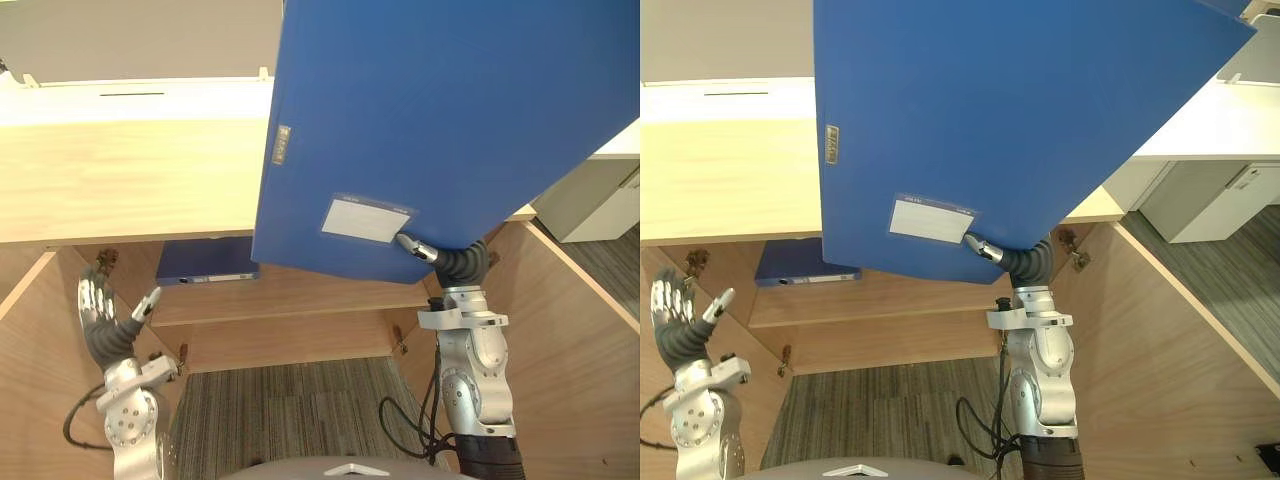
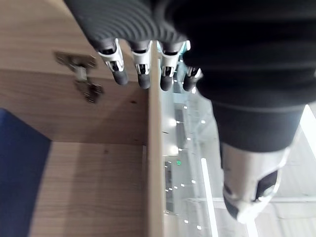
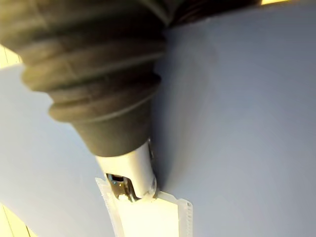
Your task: Walk over to the cabinet, pick up the folder, carry it to the office cabinet, place the folder inside the office cabinet, then close the office cabinet door
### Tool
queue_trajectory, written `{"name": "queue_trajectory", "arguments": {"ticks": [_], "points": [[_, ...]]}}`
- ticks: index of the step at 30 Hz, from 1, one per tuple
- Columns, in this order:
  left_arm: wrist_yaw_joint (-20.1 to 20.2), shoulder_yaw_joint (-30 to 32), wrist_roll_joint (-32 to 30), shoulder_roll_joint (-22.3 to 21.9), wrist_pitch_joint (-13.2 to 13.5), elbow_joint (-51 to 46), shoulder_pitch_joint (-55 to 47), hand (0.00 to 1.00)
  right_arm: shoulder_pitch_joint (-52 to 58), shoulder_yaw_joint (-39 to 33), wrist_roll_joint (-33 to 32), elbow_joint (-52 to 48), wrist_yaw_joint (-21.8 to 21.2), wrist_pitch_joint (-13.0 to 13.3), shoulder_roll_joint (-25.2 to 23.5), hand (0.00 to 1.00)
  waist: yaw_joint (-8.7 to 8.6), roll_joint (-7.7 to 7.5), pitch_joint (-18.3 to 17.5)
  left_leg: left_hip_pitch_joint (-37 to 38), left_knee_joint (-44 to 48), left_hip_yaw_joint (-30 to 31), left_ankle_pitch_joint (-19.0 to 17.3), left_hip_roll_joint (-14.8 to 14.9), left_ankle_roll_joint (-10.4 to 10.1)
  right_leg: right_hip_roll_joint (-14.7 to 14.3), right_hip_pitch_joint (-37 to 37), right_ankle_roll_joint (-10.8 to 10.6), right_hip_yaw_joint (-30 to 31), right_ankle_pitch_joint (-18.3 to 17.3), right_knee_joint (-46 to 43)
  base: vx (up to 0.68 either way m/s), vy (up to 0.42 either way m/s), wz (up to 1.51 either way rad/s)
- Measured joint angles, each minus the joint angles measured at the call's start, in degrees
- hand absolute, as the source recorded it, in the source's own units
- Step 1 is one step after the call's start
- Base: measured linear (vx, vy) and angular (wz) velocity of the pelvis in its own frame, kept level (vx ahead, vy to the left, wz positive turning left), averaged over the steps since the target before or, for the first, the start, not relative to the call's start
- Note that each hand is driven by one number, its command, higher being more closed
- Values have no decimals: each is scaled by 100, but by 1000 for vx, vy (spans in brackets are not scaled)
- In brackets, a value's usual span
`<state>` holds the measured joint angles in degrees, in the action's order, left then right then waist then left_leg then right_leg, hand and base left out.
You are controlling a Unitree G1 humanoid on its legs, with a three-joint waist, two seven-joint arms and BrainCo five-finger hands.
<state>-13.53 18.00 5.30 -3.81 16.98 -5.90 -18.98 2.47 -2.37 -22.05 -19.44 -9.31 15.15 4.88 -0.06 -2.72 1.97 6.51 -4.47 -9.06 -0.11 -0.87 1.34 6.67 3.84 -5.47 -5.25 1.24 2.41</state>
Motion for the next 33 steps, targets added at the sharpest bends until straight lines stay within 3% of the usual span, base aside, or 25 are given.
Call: {"name": "queue_trajectory", "arguments": {"ticks": [6, 11, 16, 25, 26, 28, 30, 33], "points": [[46, 49, -292, -55, -334, 1293, -93, 0, 105, 97, 5, 26, 19, -8, 3, 100, 22, -3, -2, -73, 2, 32, -5, 1, -11, 0, -47, -2, -27, 2, 42, -3, -11, 2], [292, 62, -337, 2, -592, 3169, 32, 0, 144, 696, 69, 324, 132, -16, 14, 100, 19, -29, -16, -77, 3, 31, -19, 14, -26, -12, -44, -2, -26, 2, 69, 0, 0, 0], [401, 22, -315, 238, -721, 4461, 105, 0, 138, 1420, 282, 779, 216, -40, 116, 100, 37, -61, -35, -77, 4, 29, -21, 38, -30, -19, -47, -1, -17, 3, 72, -28, -26, 0], [569, -245, -326, 734, -803, 5710, 360, 0, -455, 2660, 1487, 1661, 189, -123, 913, 100, 203, -160, 123, -277, 5, 55, 23, 4, -19, -21, -177, -4, -26, 135, 196, -54, -22, 1], [600, -248, -328, 743, -803, 5707, 426, 0, -638, 2813, 1612, 1698, 186, -148, 983, 100, 208, -98, 272, -431, 107, 54, 19, 9, -22, -9, -330, -2, -17, 134, 109, -55, -9, 1], [648, -347, -329, 812, -802, 5705, 653, 0, -1055, 2968, 1809, 1833, 186, -152, 1038, 100, 212, -169, 538, -811, 468, 54, -66, 35, -16, 3, -678, 35, -1, 108, -176, -97, -4, 1], [666, -493, -327, 881, -799, 5698, 954, 0, -1476, 3055, 1998, 2007, 212, -152, 1095, 100, 224, -104, 912, -1385, 1140, 59, -284, 110, -1, 1, -1079, 89, 3, 69, -545, -152, -8, 2], [671, -695, -324, 905, -786, 5683, 1469, 0, -2097, 3167, 2317, 2410, 242, -161, 1269, 100, 235, 146, 1492, -2318, 2199, 118, -610, 248, 45, -24, -1774, 79, -14, -48, -1145, -224, 14, 5]]}}
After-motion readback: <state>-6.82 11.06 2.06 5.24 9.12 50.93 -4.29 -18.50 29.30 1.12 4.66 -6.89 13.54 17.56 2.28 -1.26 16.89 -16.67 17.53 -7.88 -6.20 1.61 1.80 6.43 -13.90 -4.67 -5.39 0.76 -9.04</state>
